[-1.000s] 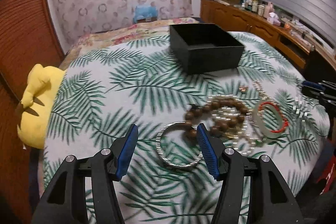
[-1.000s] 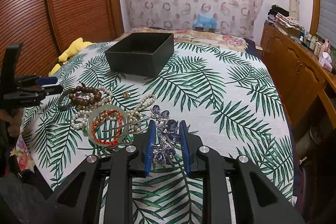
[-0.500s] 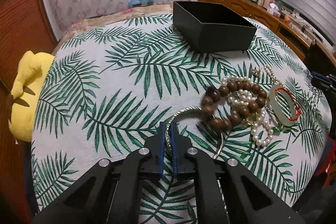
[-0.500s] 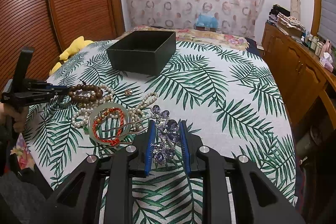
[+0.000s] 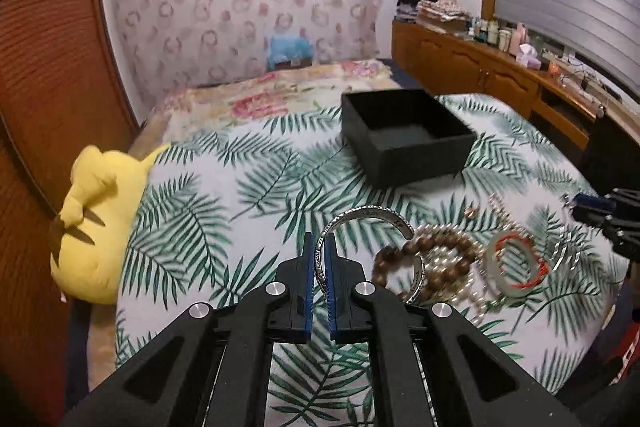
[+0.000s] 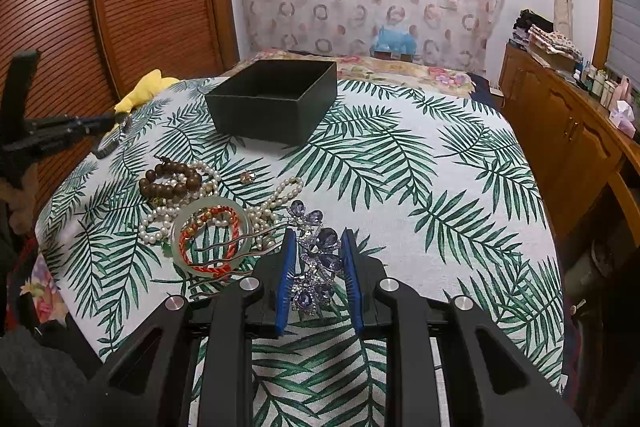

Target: Organize jewelry

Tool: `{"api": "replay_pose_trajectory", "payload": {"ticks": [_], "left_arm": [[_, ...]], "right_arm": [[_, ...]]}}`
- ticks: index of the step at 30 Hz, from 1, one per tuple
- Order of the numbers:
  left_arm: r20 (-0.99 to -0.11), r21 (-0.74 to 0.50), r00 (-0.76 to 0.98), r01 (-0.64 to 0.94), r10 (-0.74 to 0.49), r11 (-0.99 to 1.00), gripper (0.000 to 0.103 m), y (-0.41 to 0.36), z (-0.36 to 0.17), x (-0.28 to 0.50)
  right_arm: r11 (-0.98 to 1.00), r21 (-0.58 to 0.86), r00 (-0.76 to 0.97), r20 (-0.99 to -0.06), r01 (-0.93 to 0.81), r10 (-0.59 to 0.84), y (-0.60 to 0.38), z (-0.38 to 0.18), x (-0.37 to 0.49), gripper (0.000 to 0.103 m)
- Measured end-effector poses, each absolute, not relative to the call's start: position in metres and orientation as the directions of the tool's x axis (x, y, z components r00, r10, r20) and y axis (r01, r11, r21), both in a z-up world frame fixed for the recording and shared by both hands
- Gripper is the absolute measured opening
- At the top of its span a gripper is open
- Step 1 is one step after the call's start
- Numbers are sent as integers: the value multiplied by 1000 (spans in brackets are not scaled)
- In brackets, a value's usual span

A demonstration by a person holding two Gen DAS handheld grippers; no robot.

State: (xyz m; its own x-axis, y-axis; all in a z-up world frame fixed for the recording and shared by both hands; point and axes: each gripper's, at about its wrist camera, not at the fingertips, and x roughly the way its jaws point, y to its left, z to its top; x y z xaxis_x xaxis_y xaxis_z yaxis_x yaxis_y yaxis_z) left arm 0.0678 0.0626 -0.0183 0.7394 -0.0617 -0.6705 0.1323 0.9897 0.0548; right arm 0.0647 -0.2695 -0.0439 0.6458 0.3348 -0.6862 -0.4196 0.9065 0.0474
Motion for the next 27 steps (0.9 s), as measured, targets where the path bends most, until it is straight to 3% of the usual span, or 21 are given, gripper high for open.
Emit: {"api": "replay_pose_trajectory", "payload": {"ticks": [11, 27], "left_arm": [[-663, 27, 742, 157, -100, 987, 4, 48, -18, 88], [-643, 21, 757, 166, -113, 986, 4, 38, -12, 143]], "right_arm": [[900, 40, 676, -646, -433, 354, -258, -20, 97, 25], [902, 6, 711, -613, -432, 345, -194, -3, 227, 25]]}}
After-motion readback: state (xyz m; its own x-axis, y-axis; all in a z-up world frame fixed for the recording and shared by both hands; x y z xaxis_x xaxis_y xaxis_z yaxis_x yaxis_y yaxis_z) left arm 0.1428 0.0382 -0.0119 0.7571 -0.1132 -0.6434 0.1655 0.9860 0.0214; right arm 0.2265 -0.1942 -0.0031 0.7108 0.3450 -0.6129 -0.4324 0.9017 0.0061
